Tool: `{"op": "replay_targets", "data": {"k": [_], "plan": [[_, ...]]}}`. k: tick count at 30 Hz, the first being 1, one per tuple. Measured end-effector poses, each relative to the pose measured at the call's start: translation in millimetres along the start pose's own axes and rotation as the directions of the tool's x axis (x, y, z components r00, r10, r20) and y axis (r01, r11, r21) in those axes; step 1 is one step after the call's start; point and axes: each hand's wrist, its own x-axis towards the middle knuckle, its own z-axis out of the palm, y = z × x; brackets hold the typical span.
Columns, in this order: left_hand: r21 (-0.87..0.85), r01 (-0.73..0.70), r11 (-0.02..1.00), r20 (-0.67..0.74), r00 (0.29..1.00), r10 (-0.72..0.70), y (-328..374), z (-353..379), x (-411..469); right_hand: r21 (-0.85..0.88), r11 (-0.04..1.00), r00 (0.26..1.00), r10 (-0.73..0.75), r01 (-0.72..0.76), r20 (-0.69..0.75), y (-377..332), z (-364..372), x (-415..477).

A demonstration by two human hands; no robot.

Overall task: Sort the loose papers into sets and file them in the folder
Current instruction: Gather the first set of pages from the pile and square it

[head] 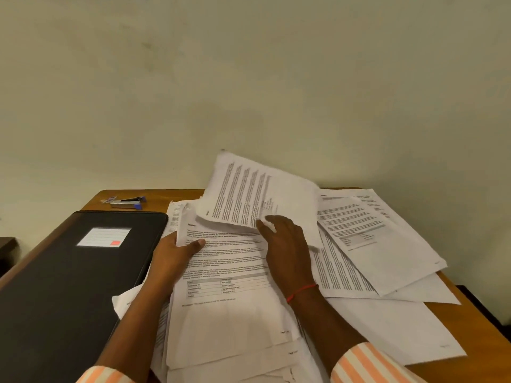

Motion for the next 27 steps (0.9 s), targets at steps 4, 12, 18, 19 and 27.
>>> {"op": "replay_targets", "data": {"k": [4,12,18,19,27], "plan": [[0.010,0.001,1.000,-0.012,1.000,0.000,3,2,-3,-0.137,0.979,0.987,0.157,-0.153,0.019,12,-3,1],[0.041,-0.003,0.999,-0.105,0.994,0.007,7,-3,-4,-0.013,0.956,0.912,0.285,-0.294,0.295,25,1,-6],[0.057,-0.002,0.998,-0.117,0.993,0.009,8,-5,-6,0.059,0.991,0.943,0.094,-0.119,0.320,20,-2,-2],[0.056,-0.003,0.998,-0.128,0.992,0.010,8,-6,-5,0.027,0.984,0.954,0.162,-0.174,0.252,23,-5,1],[0.068,0.037,0.997,-0.181,0.983,-0.024,9,-8,-6,-0.461,0.618,0.515,0.786,-0.637,0.342,72,-25,-8]]}}
